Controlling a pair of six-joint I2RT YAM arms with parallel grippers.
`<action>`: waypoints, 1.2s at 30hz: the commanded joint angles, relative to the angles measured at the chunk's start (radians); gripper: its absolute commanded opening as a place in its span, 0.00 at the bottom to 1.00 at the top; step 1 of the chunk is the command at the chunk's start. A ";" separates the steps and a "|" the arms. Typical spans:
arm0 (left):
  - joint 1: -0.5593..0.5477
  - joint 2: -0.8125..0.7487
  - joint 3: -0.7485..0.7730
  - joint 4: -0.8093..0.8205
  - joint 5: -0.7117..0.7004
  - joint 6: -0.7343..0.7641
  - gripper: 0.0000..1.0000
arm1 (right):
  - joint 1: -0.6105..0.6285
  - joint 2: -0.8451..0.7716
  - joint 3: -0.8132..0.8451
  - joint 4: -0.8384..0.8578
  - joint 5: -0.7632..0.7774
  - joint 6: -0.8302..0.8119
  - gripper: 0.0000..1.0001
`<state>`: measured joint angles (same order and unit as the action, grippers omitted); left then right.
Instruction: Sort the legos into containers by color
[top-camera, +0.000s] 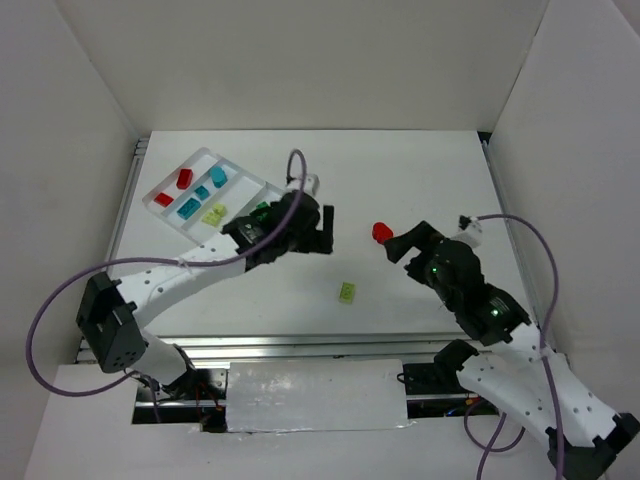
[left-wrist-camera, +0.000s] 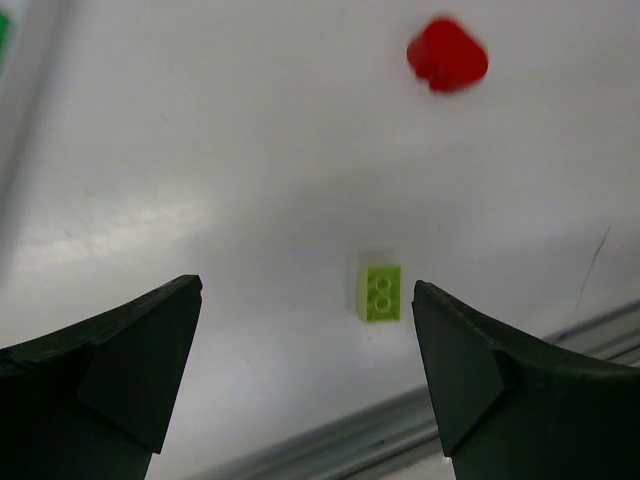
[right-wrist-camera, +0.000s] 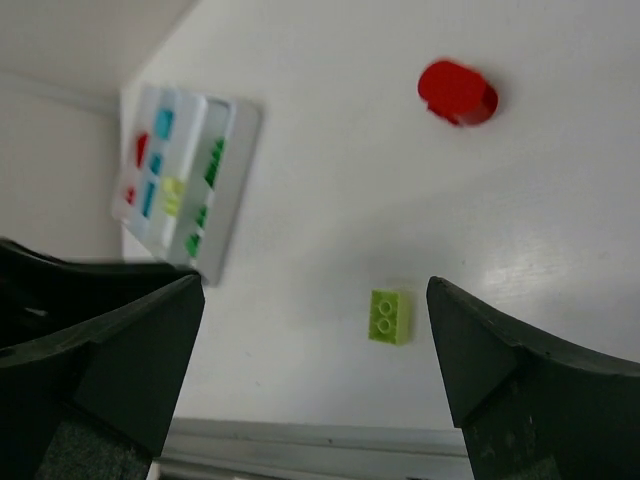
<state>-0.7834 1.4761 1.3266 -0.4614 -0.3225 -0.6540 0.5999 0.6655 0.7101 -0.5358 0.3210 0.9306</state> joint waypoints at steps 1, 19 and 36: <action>-0.109 0.054 -0.087 0.016 -0.122 -0.133 1.00 | 0.003 -0.101 0.081 -0.159 0.237 0.071 1.00; -0.284 0.495 0.092 -0.002 -0.138 -0.239 0.80 | 0.001 -0.250 0.195 -0.257 0.210 -0.045 1.00; -0.200 0.460 0.114 -0.095 -0.239 -0.217 0.00 | 0.001 -0.241 0.167 -0.211 0.187 -0.070 1.00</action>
<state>-1.0508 2.0037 1.4048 -0.5014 -0.4755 -0.8688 0.5980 0.4210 0.8879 -0.7856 0.5076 0.8780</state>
